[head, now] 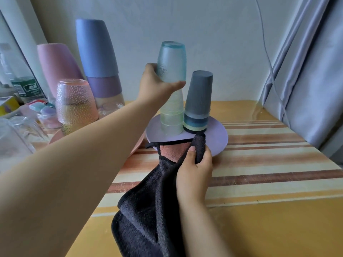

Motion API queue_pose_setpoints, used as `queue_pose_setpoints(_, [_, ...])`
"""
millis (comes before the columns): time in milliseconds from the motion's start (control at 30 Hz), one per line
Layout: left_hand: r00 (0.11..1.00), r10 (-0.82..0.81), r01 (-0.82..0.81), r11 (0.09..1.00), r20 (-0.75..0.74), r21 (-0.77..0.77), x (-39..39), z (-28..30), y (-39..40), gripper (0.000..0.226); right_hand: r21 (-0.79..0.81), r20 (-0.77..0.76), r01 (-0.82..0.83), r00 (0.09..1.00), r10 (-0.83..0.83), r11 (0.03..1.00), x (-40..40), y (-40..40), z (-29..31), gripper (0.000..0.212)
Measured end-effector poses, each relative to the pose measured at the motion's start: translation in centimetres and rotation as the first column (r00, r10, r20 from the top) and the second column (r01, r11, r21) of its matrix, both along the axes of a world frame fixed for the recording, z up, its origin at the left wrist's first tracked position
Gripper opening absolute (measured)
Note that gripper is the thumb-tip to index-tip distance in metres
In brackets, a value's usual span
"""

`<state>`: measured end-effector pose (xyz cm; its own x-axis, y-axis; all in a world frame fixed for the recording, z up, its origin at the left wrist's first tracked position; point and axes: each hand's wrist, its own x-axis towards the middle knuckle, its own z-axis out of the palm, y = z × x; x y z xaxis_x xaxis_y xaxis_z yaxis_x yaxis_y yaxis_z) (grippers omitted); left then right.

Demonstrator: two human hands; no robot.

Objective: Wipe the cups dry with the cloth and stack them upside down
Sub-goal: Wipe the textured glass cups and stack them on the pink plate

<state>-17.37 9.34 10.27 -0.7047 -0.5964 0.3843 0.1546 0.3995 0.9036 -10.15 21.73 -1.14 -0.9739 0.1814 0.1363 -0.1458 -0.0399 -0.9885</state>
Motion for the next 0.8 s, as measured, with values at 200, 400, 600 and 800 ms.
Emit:
queue_pose_setpoints(200, [0.995,-0.09,0.088,0.995,0.045,0.038,9.9,-3.2,0.8,0.065,-0.033,0.01,-0.019,1.0,0.019,0.999,0.3,-0.1,0.5,0.032])
queue_pose_setpoints(400, [0.983,-0.079,0.043,0.975,0.163,0.218,19.8,-7.9,1.0,0.063,-0.099,0.033,-0.159,0.986,0.163,0.982,1.5,-0.1,2.0,0.029])
queue_pose_setpoints(600, [0.986,-0.135,0.081,0.904,0.1,0.42,22.4,-9.3,0.2,0.075,-0.011,-0.008,-0.441,0.897,0.441,0.897,3.2,-0.7,2.5,0.019])
queue_pose_setpoints(800, [0.984,-0.138,0.063,0.863,0.115,0.501,22.6,-9.7,-0.7,0.073,0.126,0.19,-0.634,0.77,0.609,0.763,3.7,-1.4,1.6,0.043])
